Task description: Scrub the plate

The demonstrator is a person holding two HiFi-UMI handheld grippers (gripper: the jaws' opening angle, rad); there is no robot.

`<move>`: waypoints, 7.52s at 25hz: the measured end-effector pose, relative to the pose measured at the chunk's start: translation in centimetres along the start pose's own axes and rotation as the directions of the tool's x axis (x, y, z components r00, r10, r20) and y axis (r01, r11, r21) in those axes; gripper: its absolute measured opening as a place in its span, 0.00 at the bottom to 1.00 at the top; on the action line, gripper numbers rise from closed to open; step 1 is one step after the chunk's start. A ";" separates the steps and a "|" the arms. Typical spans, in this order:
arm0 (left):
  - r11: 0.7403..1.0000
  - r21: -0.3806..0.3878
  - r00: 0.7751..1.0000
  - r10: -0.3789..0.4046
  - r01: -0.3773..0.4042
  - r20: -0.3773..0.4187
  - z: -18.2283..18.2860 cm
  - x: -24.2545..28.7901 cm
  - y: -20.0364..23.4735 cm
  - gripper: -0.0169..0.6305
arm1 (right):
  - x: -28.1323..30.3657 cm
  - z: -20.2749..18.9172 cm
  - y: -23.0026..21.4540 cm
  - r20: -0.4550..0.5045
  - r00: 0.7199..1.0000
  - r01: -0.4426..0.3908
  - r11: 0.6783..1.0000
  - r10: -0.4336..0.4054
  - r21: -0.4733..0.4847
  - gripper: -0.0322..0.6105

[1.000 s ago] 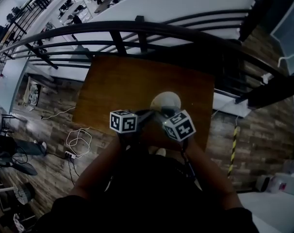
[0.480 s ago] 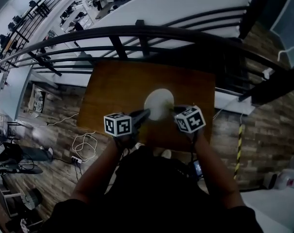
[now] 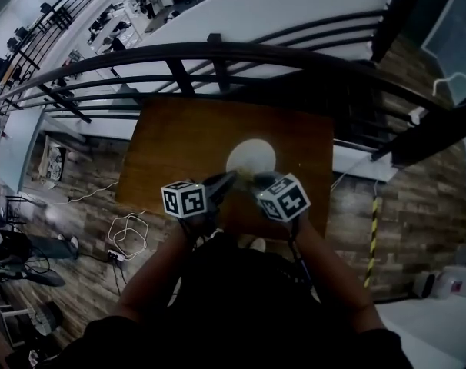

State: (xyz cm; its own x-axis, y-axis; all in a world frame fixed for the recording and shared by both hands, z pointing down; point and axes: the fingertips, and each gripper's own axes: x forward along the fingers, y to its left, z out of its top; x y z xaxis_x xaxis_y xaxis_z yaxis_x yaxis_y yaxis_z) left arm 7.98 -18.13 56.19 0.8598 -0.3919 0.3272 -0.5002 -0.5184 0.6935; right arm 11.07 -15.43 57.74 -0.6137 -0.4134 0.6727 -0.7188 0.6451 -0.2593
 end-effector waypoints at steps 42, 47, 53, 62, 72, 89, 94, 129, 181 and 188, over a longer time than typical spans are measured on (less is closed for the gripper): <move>0.986 0.158 0.995 -0.045 0.058 -0.087 -1.1 -2.4 -2.9 0.06 | -3.8 2.2 -2.4 0.068 0.990 0.127 0.992 -0.126 -0.006 0.14; 0.985 0.164 0.997 -0.033 0.043 -0.068 -1.1 -2.6 -3.1 0.06 | -2.7 2.4 1.9 0.085 0.996 0.029 0.998 -0.025 -0.051 0.14; 0.974 0.224 0.998 -0.015 0.028 -0.058 -0.4 -3.8 -3.3 0.06 | -1.5 -1.3 3.4 0.017 0.999 -0.026 0.998 0.027 -0.061 0.14; 0.960 0.278 0.997 -0.013 0.034 -0.075 -0.1 -5.4 -3.5 0.06 | -3.5 0.2 -1.0 0.042 0.994 0.104 0.994 -0.103 -0.029 0.13; 0.954 0.300 1.000 -0.014 0.022 -0.027 1.5 -4.6 -4.7 0.06 | -2.3 3.0 5.2 0.067 0.998 -0.007 0.989 0.017 -0.148 0.13; 0.551 0.803 0.970 0.204 -0.228 0.135 6.9 -8.1 -4.4 0.05 | -9.3 6.1 -2.4 0.122 0.981 0.163 0.984 -0.154 -0.070 0.14; 0.321 0.912 0.949 0.264 -0.256 0.173 8.0 -8.0 -4.6 0.06 | -11.5 10.2 0.5 0.203 0.976 0.099 0.992 -0.081 -0.078 0.13; -0.792 0.598 0.965 0.041 -0.127 0.260 10.8 -6.8 -12.8 0.06 | -11.3 12.6 -2.8 -0.217 0.975 -0.006 0.973 -0.045 -0.230 0.13; -0.815 0.574 0.955 0.104 -0.079 0.278 11.9 -7.7 -13.2 0.06 | -13.3 14.1 4.5 -0.358 0.925 -0.250 0.913 0.126 -0.323 0.13; -0.821 0.564 0.963 0.071 -0.092 0.261 10.8 -8.0 -14.6 0.06 | -11.9 13.1 -2.3 -0.379 0.921 -0.188 0.958 0.096 -0.215 0.13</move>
State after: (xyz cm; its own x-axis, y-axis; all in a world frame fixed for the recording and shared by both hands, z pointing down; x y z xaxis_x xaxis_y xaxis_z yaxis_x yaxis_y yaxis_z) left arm 7.36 -15.63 36.53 0.7657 -0.6123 0.1968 0.2735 0.0331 -0.9613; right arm 15.73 -20.44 41.29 -0.5102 -0.0752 0.8568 -0.5031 0.8340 -0.2265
